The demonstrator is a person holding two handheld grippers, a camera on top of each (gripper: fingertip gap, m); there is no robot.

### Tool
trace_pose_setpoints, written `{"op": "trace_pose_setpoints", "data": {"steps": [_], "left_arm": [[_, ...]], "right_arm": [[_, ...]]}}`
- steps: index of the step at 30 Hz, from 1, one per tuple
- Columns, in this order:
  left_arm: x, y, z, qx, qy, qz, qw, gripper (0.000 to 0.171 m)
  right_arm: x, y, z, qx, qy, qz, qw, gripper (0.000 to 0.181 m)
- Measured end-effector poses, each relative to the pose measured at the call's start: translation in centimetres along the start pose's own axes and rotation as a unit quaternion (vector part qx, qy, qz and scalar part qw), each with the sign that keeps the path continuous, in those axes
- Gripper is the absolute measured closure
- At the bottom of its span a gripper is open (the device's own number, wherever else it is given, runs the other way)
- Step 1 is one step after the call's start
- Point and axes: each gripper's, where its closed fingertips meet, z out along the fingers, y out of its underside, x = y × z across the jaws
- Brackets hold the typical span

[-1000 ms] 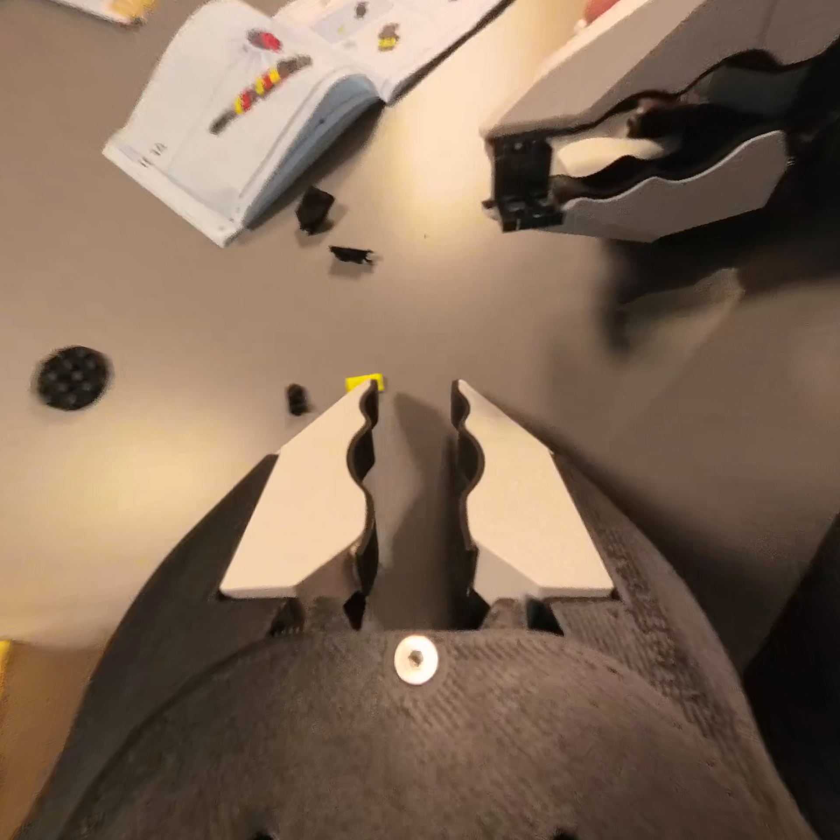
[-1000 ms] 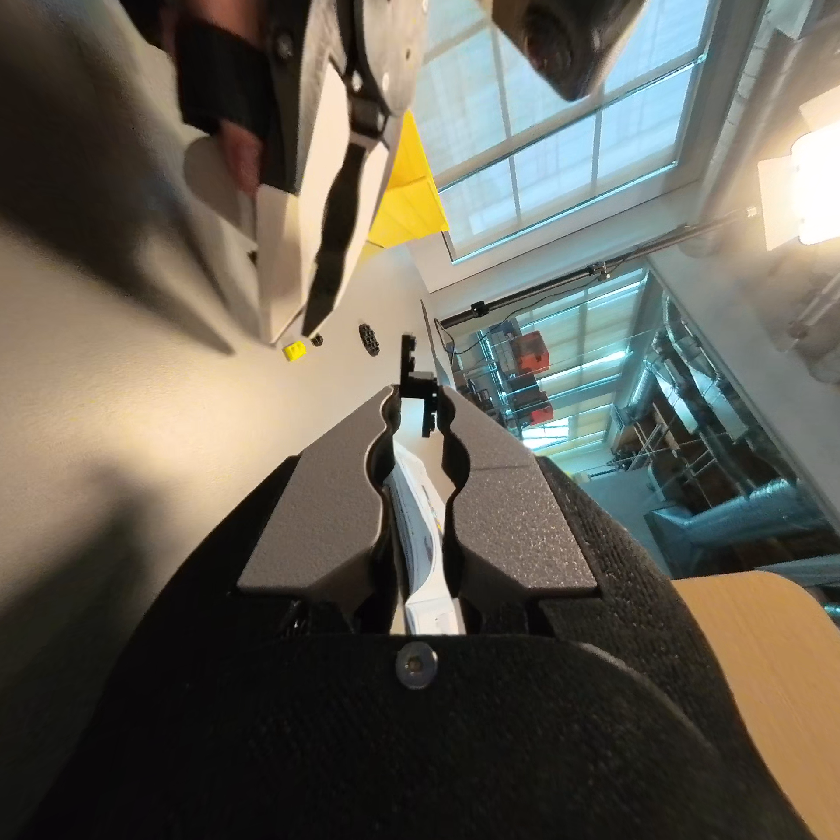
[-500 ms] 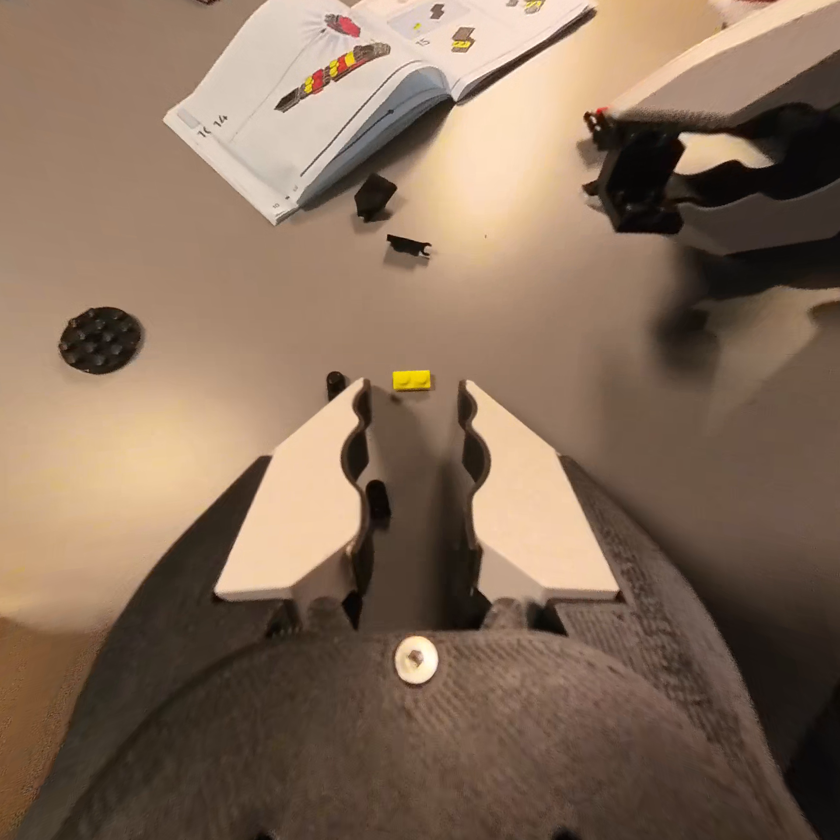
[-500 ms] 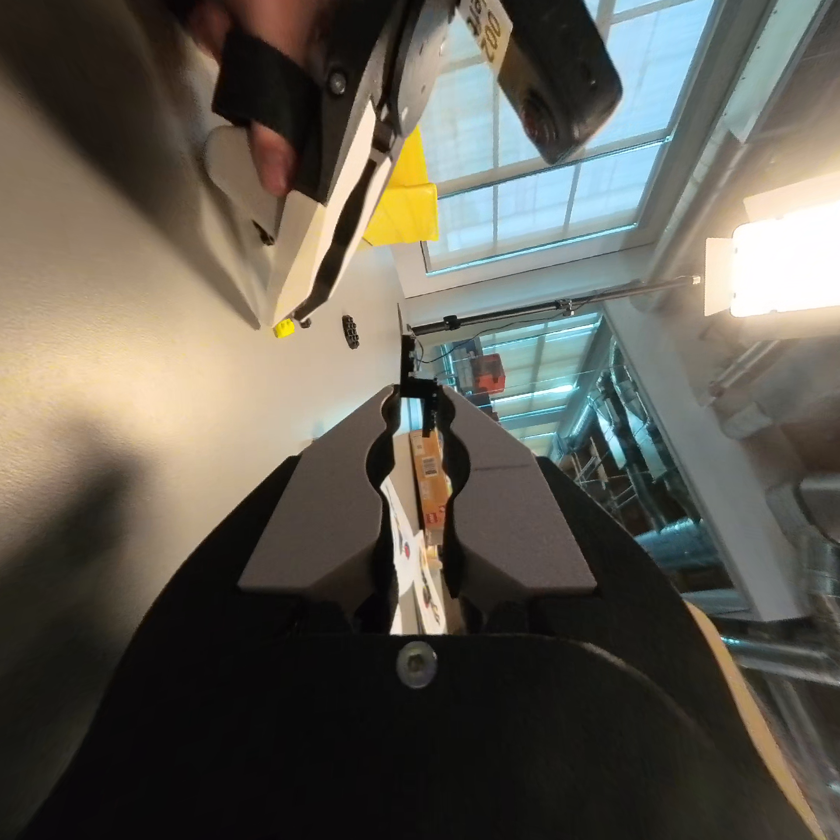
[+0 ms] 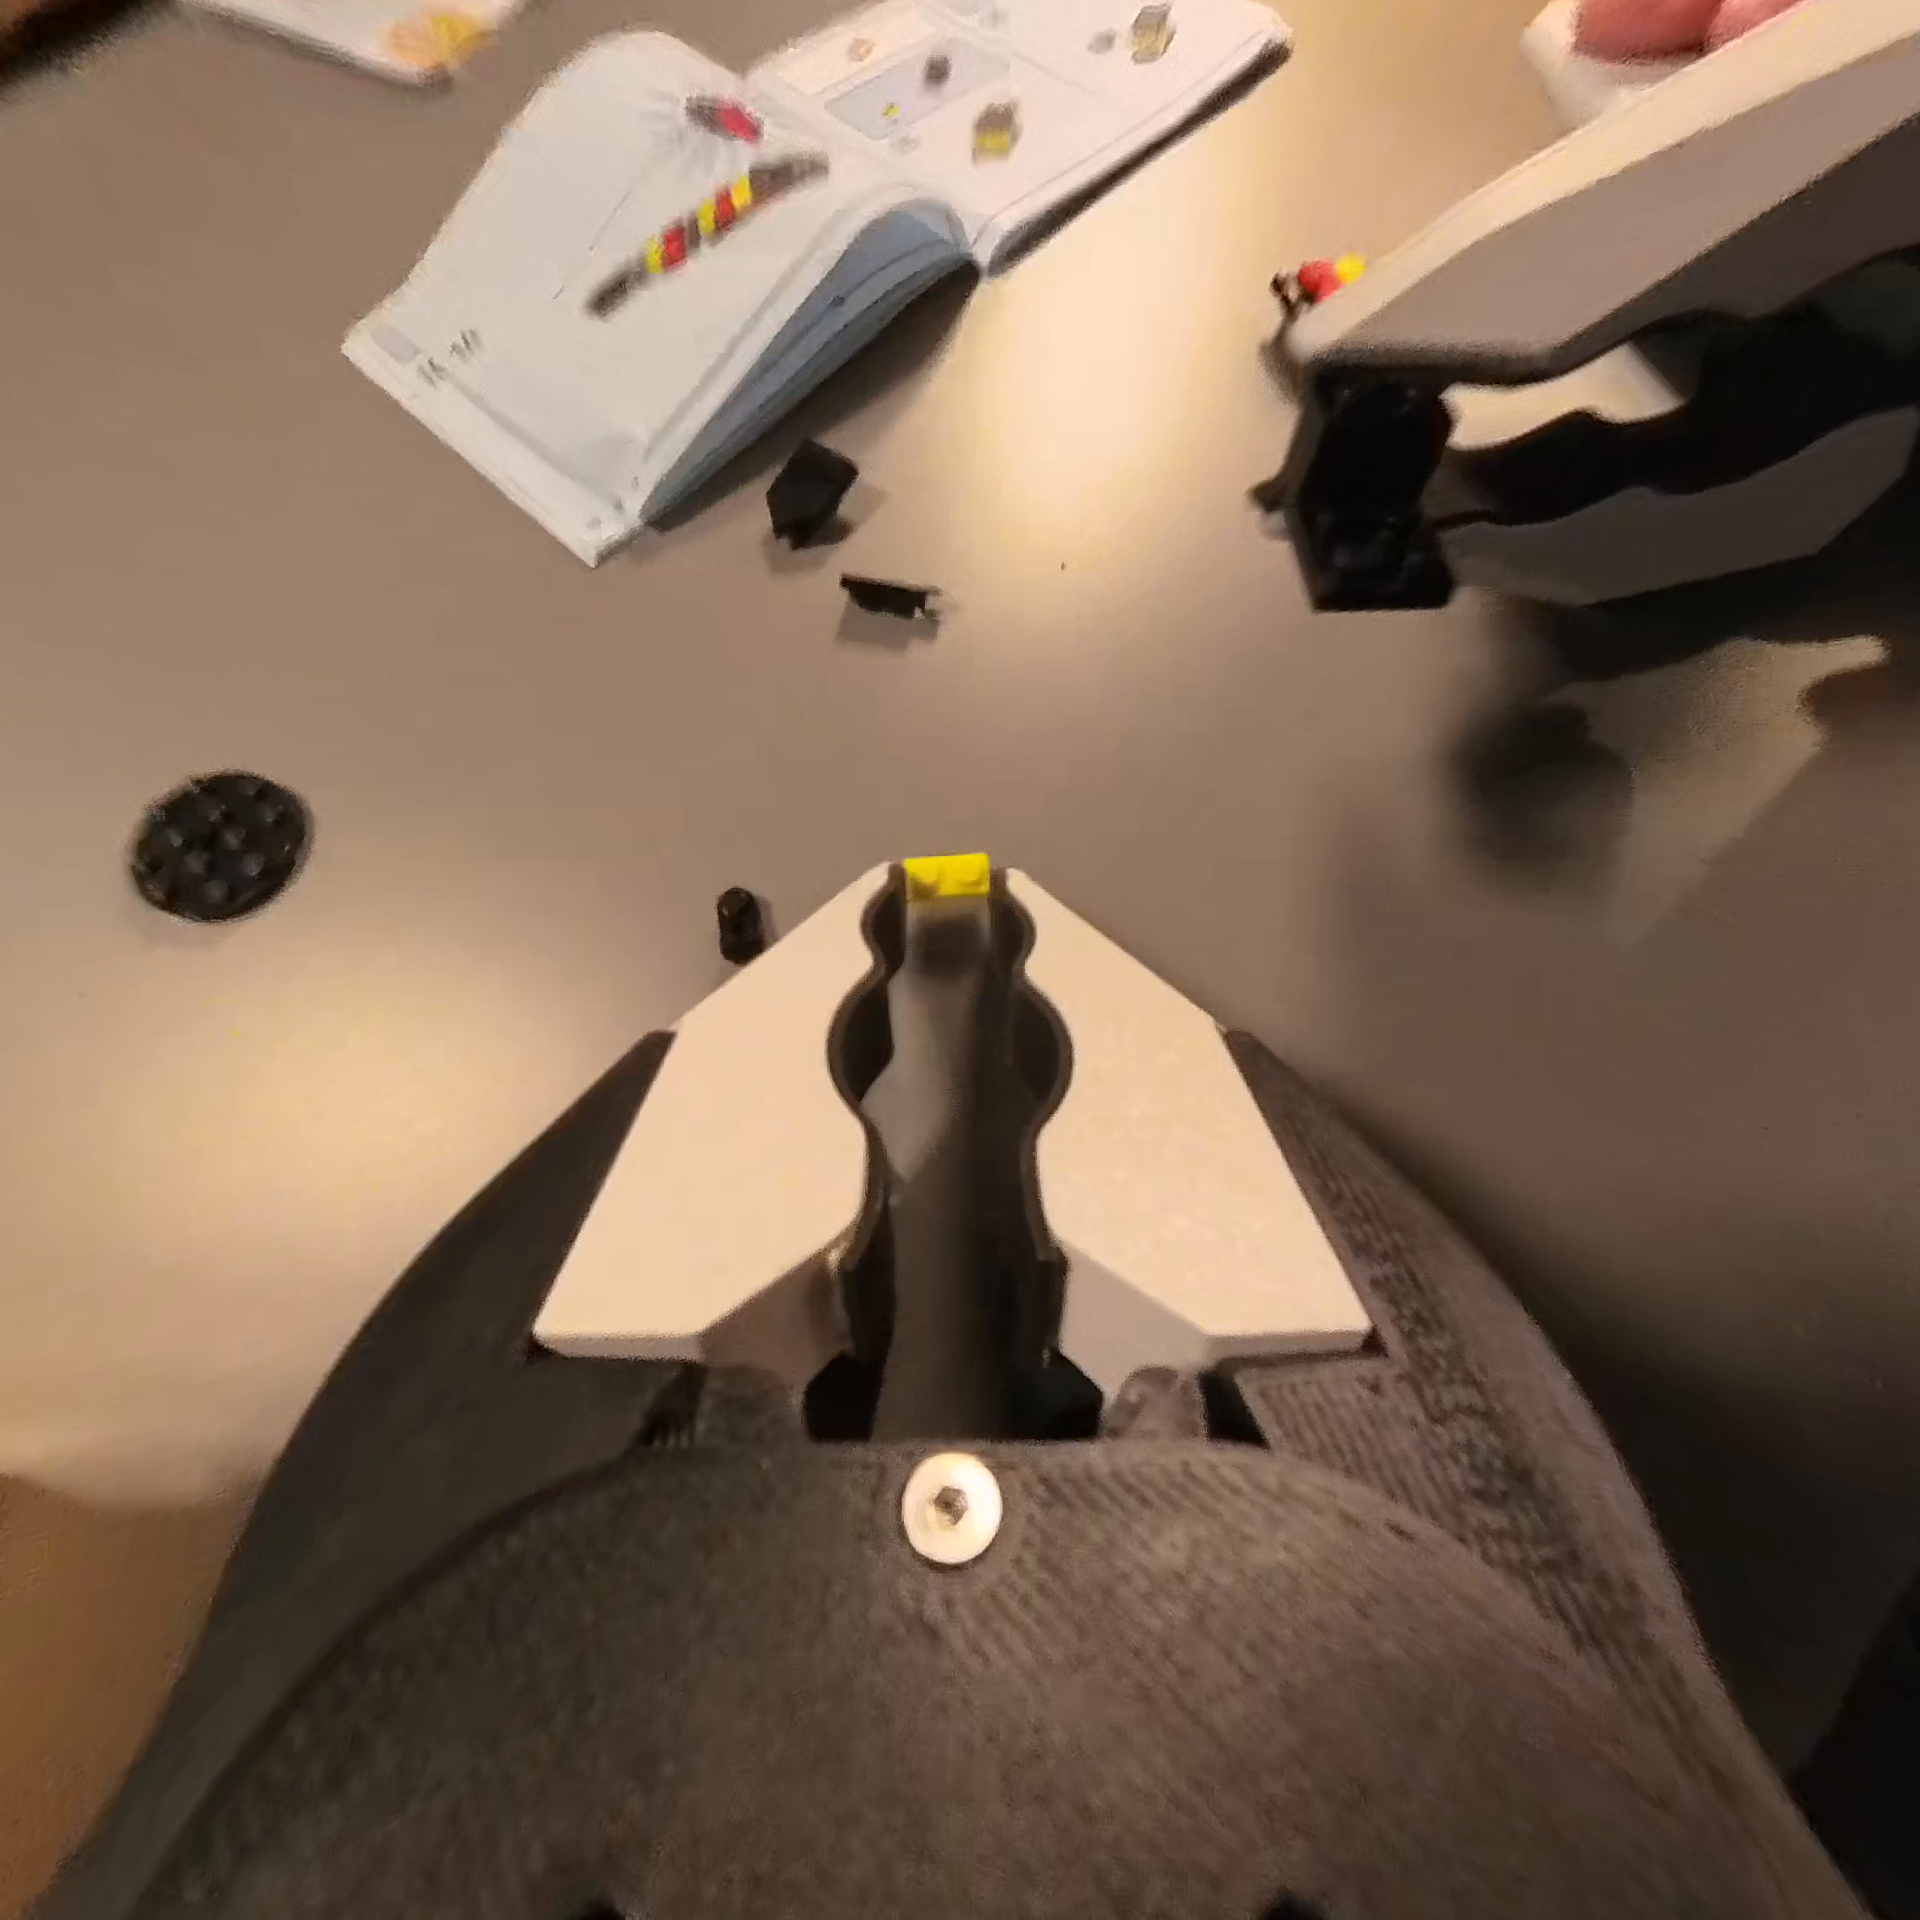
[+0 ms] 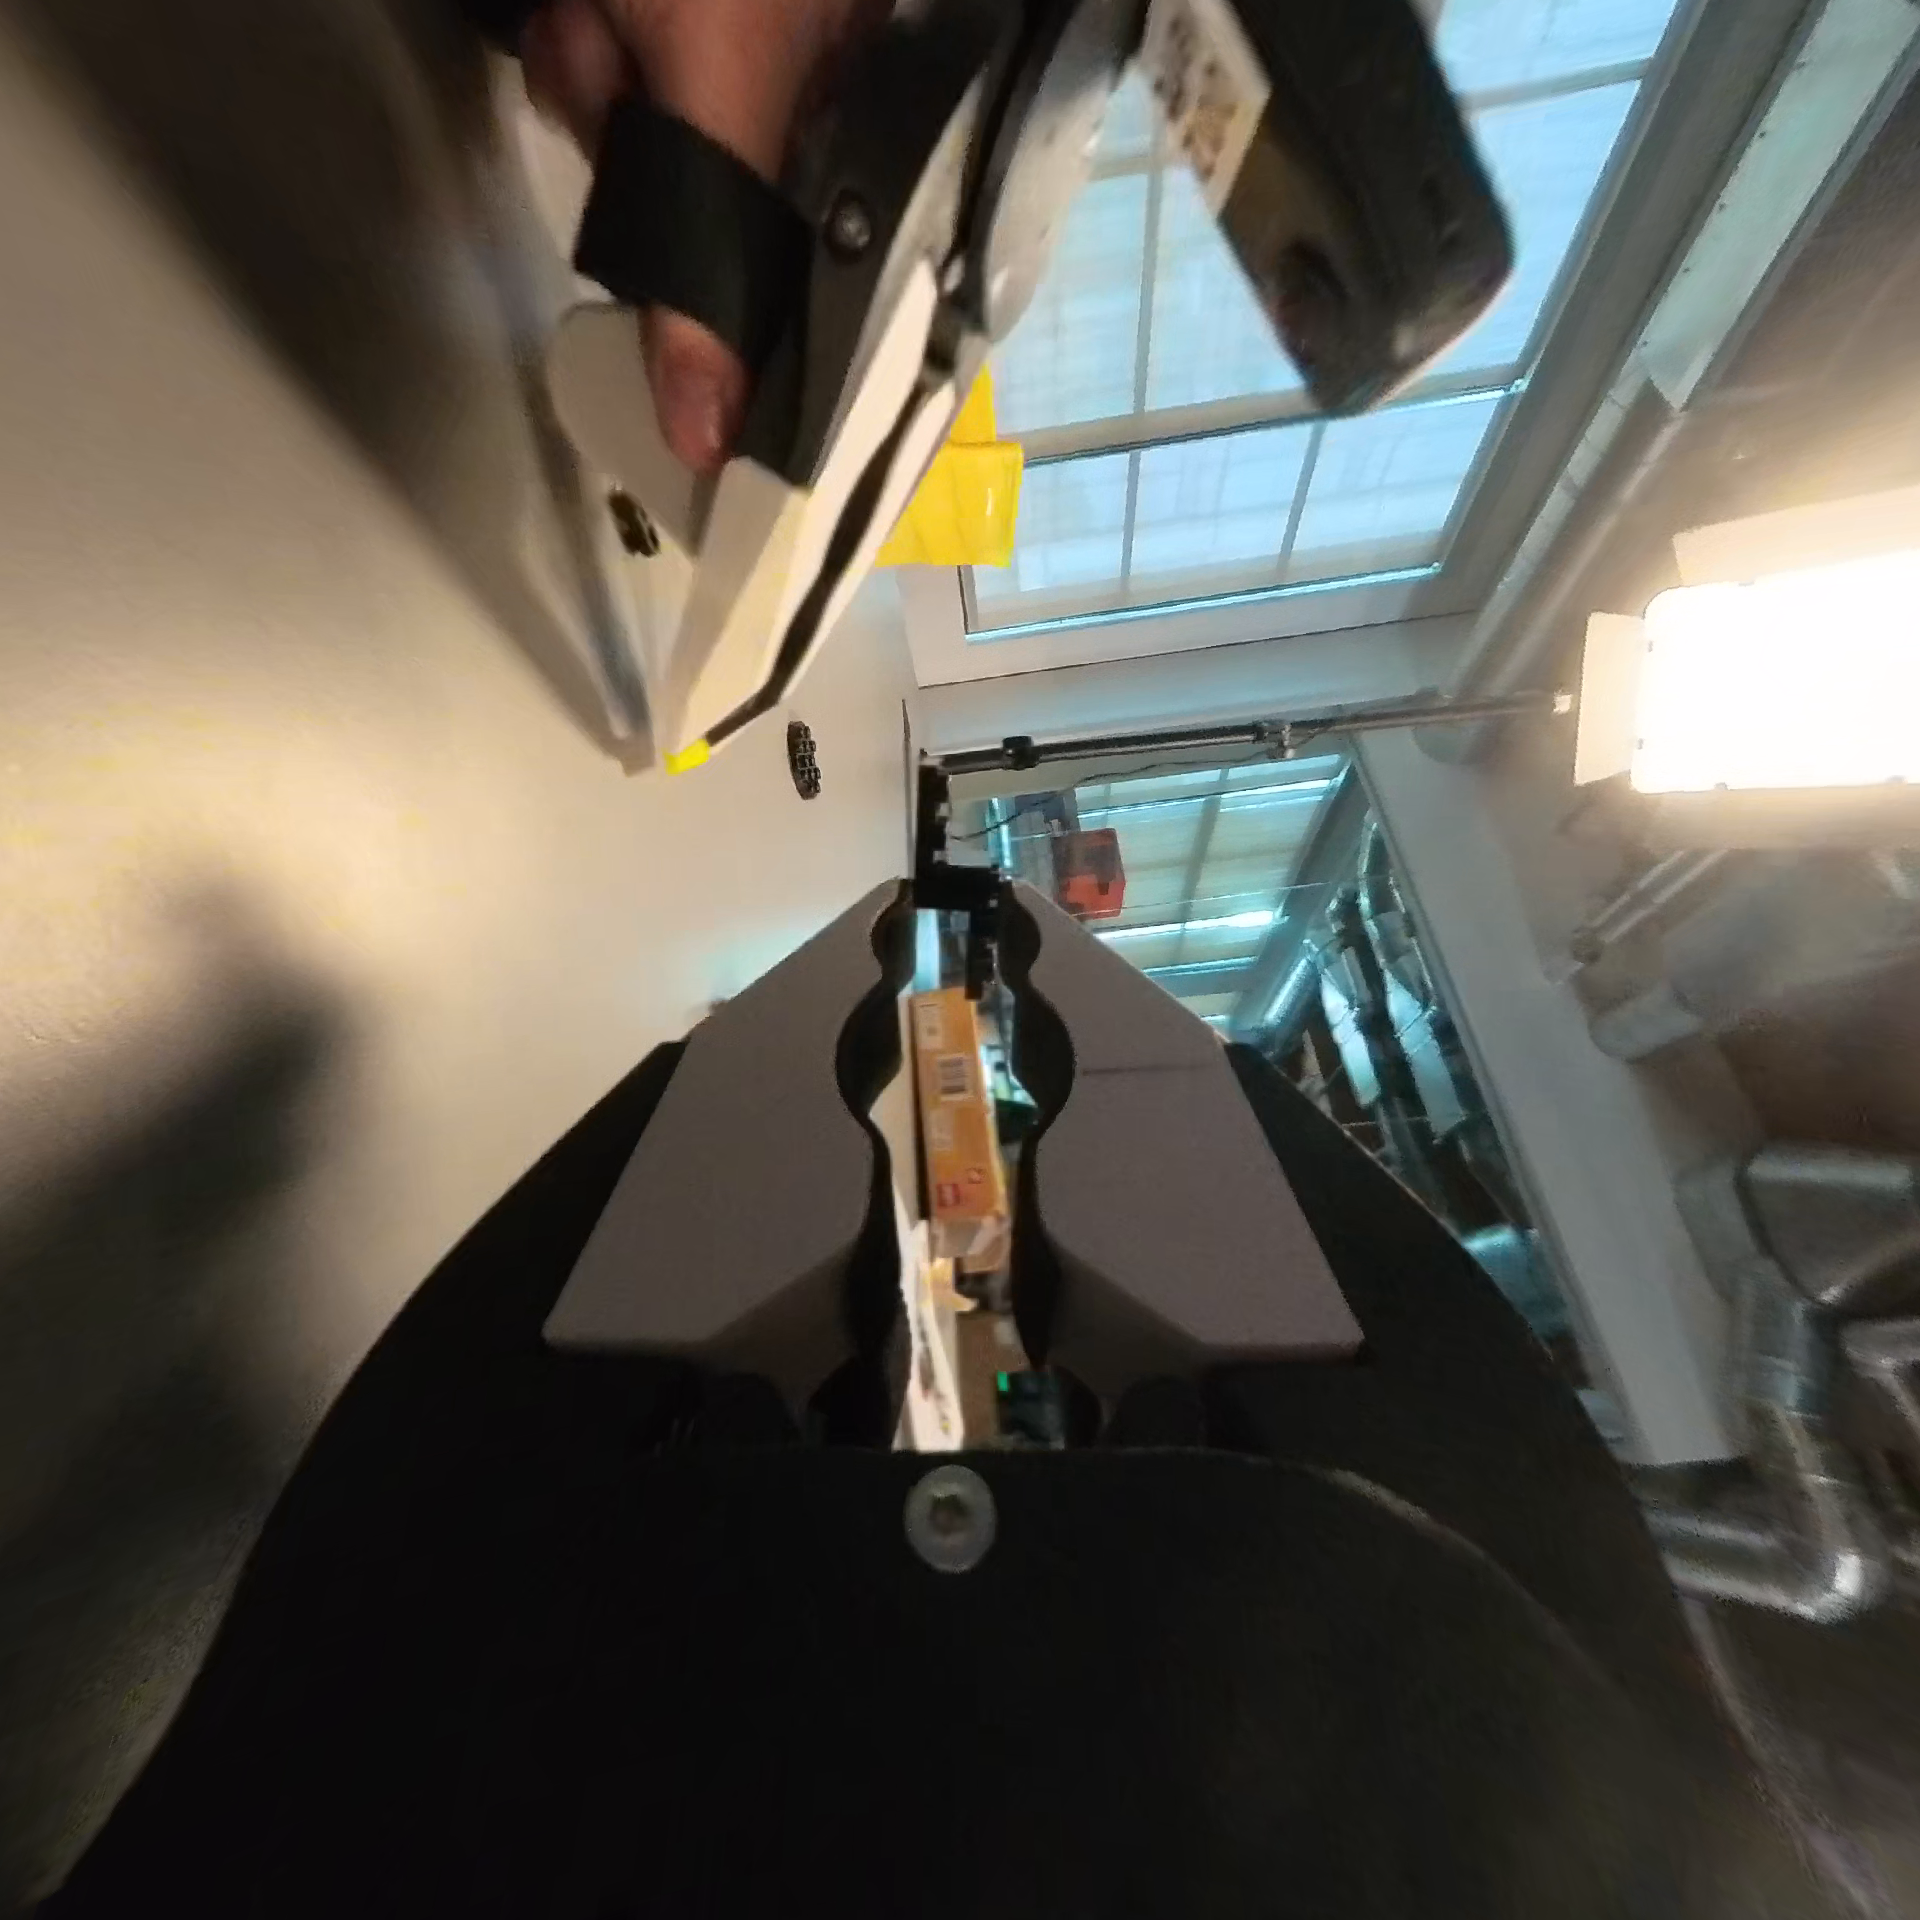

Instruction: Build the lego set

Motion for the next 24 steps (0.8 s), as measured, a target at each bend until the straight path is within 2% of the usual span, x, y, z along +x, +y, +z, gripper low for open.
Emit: {"op": "trace_pose_setpoints", "data": {"steps": [2, 4, 6, 11, 16, 24], "left_arm": [[0.2, -1.7, -1.2, 0.041, 0.000, 0.002, 0.999, 0.156], [1.8, -4.3, -3.0, 0.089, 0.047, -0.020, 0.995, 0.156], [3.6, -6.1, -4.3, 0.104, 0.088, -0.026, 0.990, 0.156], [5.7, -5.8, -3.6, 0.041, 0.098, -0.002, 0.994, 0.156], [5.7, -5.8, -3.2, 0.031, 0.088, -0.010, 0.996, 0.156], [5.5, -5.3, -2.7, -0.007, 0.032, 0.033, 0.999, 0.156]], "right_arm": [[-0.1, 0.0, 0.0, -0.001, 0.003, -0.025, 1.000, 0.169], [0.0, -0.2, 0.0, 0.000, 0.006, -0.035, 0.999, 0.168], [0.0, -0.4, 0.0, 0.003, 0.008, -0.038, 0.999, 0.168], [0.0, -0.7, 0.1, 0.008, 0.009, -0.044, 0.999, 0.168], [-0.2, -0.8, 0.2, 0.009, 0.006, -0.046, 0.999, 0.168], [-0.5, -0.5, 0.4, 0.004, -0.005, -0.043, 0.999, 0.168]]}}
